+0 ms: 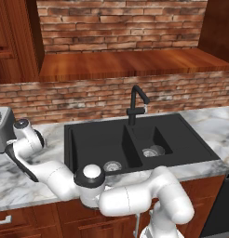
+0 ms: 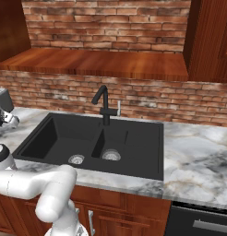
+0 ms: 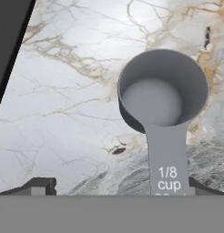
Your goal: Move any existing items from the left basin to the right basin for drying. Then move the measuring cup from the counter to the left basin of the sink for washing.
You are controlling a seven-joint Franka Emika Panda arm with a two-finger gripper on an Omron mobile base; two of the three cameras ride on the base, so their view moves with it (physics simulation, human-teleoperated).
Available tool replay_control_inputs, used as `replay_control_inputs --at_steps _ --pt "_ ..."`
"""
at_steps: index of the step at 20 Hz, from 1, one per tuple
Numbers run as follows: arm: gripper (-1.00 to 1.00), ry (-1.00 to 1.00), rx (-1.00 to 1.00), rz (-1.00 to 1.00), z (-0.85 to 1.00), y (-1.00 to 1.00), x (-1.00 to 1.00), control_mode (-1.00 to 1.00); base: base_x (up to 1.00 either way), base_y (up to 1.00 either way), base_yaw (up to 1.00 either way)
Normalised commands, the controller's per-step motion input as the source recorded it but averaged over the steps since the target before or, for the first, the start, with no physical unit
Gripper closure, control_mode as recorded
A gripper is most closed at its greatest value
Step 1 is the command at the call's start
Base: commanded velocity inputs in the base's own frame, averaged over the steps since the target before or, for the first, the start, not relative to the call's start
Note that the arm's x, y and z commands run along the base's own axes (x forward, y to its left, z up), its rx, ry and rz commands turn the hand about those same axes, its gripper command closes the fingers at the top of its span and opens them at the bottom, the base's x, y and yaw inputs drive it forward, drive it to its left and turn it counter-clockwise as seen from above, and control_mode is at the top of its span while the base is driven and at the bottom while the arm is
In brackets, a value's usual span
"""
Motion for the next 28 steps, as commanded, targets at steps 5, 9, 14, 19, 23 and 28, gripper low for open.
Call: replay_control_inputs --at_steps 5,9,14,19,23,28 --pt "1.0 0.0 0.02 0.0 -0.13 0.0 0.07 -1.0 0.0 0.0 0.0" --pt "1.0 0.0 0.01 0.0 -0.07 0.0 0.06 -1.0 0.0 0.0 0.0" --pt "1.0 0.01 0.0 0.0 -0.01 0.0 0.0 -1.0 0.0 0.0 0.0" --pt "1.0 0.0 0.0 -0.01 0.1 0.0 -0.02 -1.0 0.0 0.0 0.0" --pt "1.0 -0.03 0.0 -0.06 0.3 -0.08 -0.1 -1.0 0.0 0.0 0.0" --pt "1.0 -0.05 0.0 -0.09 0.34 -0.19 -0.18 -1.0 0.0 0.0 0.0"
